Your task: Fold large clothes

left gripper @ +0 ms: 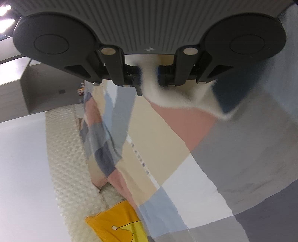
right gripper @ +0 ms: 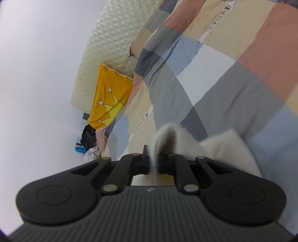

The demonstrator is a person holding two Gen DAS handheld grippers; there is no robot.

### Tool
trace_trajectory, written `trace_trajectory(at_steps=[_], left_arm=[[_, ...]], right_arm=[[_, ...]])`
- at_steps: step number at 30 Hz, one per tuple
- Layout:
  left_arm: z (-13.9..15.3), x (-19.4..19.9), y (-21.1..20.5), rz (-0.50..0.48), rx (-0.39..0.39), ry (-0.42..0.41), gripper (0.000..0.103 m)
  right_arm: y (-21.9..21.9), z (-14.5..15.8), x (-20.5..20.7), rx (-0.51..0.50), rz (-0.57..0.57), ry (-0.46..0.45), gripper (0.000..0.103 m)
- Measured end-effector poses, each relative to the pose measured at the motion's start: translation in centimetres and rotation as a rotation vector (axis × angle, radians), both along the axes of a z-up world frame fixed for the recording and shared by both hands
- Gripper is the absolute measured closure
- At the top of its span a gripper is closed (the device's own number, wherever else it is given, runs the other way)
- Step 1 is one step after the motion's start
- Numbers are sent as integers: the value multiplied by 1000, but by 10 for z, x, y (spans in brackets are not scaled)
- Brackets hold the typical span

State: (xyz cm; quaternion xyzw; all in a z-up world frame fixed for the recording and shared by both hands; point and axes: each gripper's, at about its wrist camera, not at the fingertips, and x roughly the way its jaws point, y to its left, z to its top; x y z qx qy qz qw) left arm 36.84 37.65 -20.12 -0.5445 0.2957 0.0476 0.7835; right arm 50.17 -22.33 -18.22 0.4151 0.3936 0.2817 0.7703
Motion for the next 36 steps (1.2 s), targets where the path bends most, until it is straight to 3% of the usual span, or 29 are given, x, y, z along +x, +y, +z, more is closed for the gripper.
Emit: trace_trajectory(at_steps=[10, 17, 18, 20, 22, 24, 25, 27, 29, 31, 36], left_arm=[[-60, 57, 23, -51, 16, 48, 87], [-53, 59, 11, -106, 100, 41, 87], [-50, 58, 8, -119, 109, 40, 83], [-41, 55, 0, -142, 135, 52, 65], [-28, 49, -9, -159, 160, 31, 35], [-18, 43, -17, -175, 171, 3, 27], [-13, 40, -23, -186, 178, -6, 26], [-3, 32, -35, -201, 210, -6, 25], [6, 24, -50, -212, 262, -18, 25], [14, 17, -67, -230, 334, -12, 24], [24, 1, -109, -270, 558, 21, 24]], right_arm=[[9, -68, 44, -8, -5, 91, 93], [11, -67, 41, -22, -6, 100, 91], [14, -63, 39, -42, -7, 94, 91], [19, -53, 35, -84, -8, 77, 90], [27, -40, 29, -126, 8, 46, 90], [33, -28, 23, -173, 19, 14, 89], [36, -22, 19, -196, 20, 2, 85], [41, -14, 13, -219, 28, -11, 67], [45, -3, 4, -231, 38, -37, 38], [49, 6, -7, -243, 32, -64, 29], [70, 24, -42, -306, 57, -154, 29]])
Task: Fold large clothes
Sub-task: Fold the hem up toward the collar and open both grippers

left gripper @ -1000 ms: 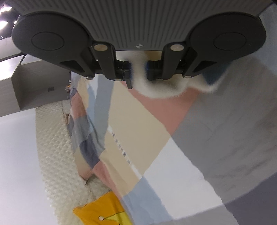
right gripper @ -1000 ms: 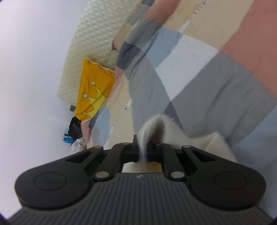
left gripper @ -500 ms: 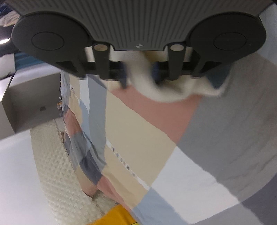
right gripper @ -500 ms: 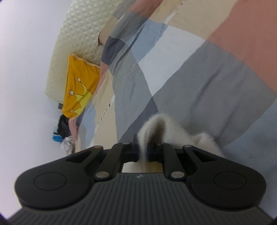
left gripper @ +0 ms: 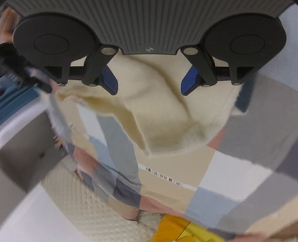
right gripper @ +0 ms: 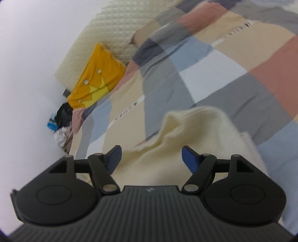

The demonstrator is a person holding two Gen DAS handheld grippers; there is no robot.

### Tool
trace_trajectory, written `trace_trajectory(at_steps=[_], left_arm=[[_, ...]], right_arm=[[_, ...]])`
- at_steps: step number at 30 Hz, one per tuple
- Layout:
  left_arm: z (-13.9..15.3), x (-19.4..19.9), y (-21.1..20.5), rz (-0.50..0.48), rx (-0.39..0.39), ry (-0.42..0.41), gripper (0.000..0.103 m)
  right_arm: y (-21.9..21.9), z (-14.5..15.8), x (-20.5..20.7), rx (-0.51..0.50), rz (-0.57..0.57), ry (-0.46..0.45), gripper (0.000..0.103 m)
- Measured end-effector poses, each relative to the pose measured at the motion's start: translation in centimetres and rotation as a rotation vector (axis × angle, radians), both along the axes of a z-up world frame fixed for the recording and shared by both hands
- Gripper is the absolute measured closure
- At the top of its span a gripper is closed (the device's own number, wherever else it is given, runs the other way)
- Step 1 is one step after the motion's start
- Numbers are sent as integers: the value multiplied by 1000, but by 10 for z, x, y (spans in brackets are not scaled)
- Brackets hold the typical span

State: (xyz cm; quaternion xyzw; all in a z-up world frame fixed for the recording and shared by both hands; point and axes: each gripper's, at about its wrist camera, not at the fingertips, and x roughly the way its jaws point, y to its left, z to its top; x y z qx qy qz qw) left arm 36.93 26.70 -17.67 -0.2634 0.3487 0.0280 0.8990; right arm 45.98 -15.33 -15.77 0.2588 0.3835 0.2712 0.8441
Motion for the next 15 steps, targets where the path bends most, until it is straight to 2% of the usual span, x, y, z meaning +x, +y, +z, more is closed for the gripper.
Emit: trace_trajectory(at_steps=[2, 7, 9, 11, 15], left_arm=[[-2, -4, -13, 3, 65, -1, 24], [-17, -3, -21, 1, 110, 3, 24], [-22, 4, -16, 13, 97, -3, 24], [-27, 14, -10, 22, 87, -2, 24], [-35, 34, -4, 28, 132, -1, 24]], right_arm=[[12, 2, -14, -39, 14, -41, 29], [39, -6, -26, -182, 42, -125, 30], [43, -12, -22, -235, 44, -147, 31], [48, -18, -16, -263, 34, -145, 38], [57, -25, -6, -291, 22, -176, 38]])
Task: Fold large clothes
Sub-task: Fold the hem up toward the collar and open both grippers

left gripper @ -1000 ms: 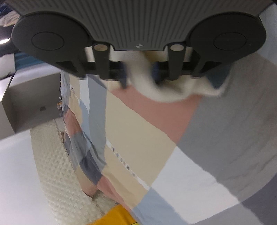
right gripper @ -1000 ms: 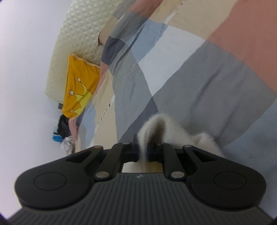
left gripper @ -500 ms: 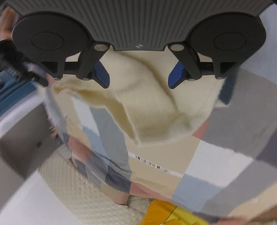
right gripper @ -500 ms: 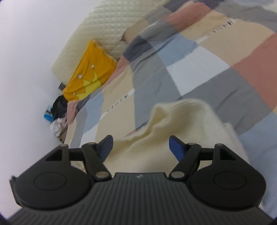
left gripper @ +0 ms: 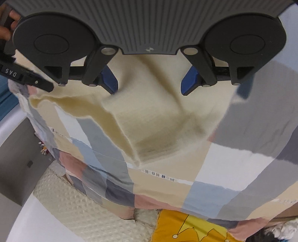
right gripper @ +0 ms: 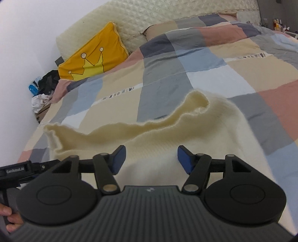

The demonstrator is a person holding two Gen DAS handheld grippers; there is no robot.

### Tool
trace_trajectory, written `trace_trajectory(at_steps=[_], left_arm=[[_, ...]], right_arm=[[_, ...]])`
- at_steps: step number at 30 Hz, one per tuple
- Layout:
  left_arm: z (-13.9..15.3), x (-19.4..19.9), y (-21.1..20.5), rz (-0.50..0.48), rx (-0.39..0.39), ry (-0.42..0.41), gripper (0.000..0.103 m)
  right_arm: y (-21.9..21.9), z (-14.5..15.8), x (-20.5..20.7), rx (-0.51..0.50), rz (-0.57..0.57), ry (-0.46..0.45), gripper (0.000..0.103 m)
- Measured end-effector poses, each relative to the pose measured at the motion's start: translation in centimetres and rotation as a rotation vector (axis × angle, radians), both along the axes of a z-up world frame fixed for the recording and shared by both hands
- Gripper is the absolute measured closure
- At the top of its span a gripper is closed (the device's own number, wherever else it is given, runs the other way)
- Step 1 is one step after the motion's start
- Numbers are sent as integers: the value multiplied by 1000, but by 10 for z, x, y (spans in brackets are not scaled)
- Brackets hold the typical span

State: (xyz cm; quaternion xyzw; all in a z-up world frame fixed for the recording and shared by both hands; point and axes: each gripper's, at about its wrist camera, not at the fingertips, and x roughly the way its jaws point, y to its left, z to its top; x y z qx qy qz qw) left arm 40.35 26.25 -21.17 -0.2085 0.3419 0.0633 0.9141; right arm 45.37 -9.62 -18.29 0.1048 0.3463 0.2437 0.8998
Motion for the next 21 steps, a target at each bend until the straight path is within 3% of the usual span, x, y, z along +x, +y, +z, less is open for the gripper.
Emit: trace_trajectory(at_steps=[6, 9, 12, 21], left_arm=[[-16, 27, 7, -29, 112, 41, 24], [-22, 27, 19, 2, 61, 18, 24], [-28, 33, 19, -1, 75, 29, 24], [-30, 30, 22, -6, 55, 24, 24]], right_arm=[[7, -14, 19, -111, -52, -41, 38], [4, -30, 31, -152, -91, -9, 41], [5, -44, 39, -158, -94, 13, 41], [8, -46, 36, -178, -82, -1, 41]])
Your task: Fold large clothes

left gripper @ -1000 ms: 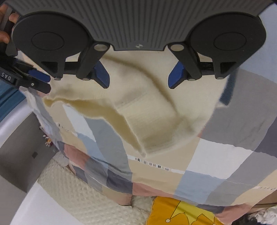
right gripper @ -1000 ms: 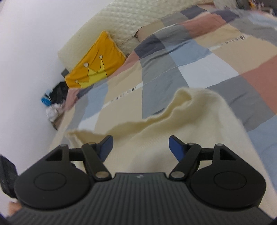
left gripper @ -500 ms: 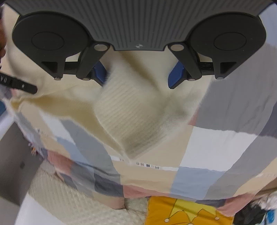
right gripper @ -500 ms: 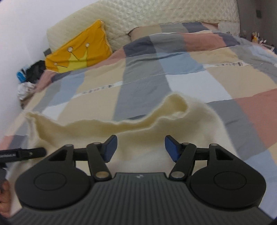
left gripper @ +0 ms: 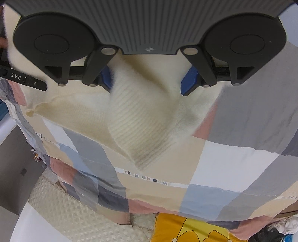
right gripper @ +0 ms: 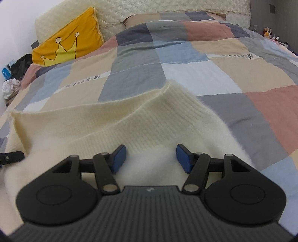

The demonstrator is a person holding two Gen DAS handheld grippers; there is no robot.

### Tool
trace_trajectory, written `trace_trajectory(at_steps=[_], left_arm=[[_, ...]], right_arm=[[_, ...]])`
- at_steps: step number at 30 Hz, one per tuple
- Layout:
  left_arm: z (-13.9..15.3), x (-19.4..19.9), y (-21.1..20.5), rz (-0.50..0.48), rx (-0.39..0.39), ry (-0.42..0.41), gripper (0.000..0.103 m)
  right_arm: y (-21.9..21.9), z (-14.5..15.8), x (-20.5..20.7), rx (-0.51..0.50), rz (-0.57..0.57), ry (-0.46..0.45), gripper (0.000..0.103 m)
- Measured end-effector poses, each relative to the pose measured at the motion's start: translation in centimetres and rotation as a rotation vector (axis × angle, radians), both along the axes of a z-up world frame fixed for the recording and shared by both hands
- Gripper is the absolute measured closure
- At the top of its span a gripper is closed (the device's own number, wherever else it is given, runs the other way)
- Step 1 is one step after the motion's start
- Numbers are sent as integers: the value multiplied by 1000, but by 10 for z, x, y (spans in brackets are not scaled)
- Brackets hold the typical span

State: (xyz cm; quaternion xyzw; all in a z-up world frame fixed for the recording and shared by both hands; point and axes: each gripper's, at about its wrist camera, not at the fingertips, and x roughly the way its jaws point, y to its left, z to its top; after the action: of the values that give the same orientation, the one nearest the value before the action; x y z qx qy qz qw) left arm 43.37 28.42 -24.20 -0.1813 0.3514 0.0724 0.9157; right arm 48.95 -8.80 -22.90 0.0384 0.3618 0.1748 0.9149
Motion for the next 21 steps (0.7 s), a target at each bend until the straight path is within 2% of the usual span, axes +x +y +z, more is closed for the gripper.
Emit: trace_trajectory(at_steps=[6, 8, 12, 17, 21], left_arm=[[17, -17, -14, -5, 21, -6, 24], [24, -31, -19, -8, 13, -16, 24], [35, -68, -29, 5, -52, -49, 24], [53, -105, -57, -29, -3, -71, 24], [63, -137, -75, -26, -22, -103, 24]], right_arm=[[-3, 13, -14, 22, 4, -17, 40], [-4, 20, -22, 36, 14, -32, 40], [-14, 34, -42, 121, 26, -19, 40], [-21, 54, -79, 110, 71, -66, 40], [-31, 64, -111, 135, 82, -81, 40]])
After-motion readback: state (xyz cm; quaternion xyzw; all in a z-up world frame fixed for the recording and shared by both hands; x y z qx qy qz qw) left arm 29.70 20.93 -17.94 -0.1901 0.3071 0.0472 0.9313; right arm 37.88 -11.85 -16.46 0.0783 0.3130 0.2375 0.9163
